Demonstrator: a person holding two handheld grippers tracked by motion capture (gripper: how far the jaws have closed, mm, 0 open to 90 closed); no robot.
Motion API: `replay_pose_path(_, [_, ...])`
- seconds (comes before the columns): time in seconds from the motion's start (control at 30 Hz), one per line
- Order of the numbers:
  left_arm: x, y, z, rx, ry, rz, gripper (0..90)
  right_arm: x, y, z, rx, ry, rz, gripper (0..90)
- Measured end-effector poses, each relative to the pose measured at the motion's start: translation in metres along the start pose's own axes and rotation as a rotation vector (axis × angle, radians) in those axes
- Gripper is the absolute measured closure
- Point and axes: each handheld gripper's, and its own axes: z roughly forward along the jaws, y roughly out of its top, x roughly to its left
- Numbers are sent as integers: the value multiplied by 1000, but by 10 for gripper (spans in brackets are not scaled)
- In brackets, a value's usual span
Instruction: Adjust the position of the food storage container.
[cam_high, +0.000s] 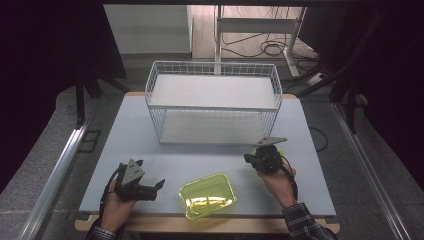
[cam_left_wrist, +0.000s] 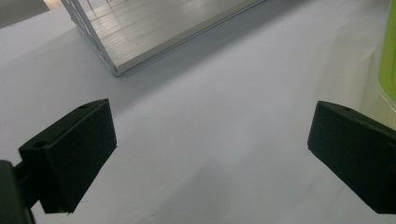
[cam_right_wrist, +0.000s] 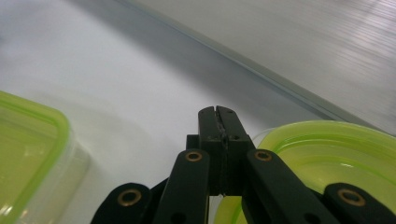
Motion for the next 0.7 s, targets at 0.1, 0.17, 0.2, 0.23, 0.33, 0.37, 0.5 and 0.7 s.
replay_pose_path(0.1, [0,0,0,2,-3,-2,9,-8,-3,-5,-2,-21,20,892])
replay_pose_path(0.17, [-1,0,1,5,-7,-4,9,-14,-6,-9,-7,-40,34,893])
replay_pose_path(0.2, [-1,0,1,5,-7,-4,9,-14,-6,-9,-7,-40,34,893])
replay_pose_path(0.23, [-1,0,1,7,-9,-4,10,-19,-8,-12,-5,-53,43,892])
replay_pose_path(0.33, [-1,0,1,9,-11,-4,10,-23,-10,-14,-9,-65,51,892])
replay_pose_path(0.37, [-1,0,1,9,-14,-4,10,-27,-12,-17,-8,-77,58,892])
replay_pose_path(0.5, [-1,0,1,13,-17,-5,11,-33,-16,-22,-13,-89,74,892])
replay_pose_path(0.7, [-2,0,2,15,-21,-2,12,-46,-25,-33,-18,-131,103,892])
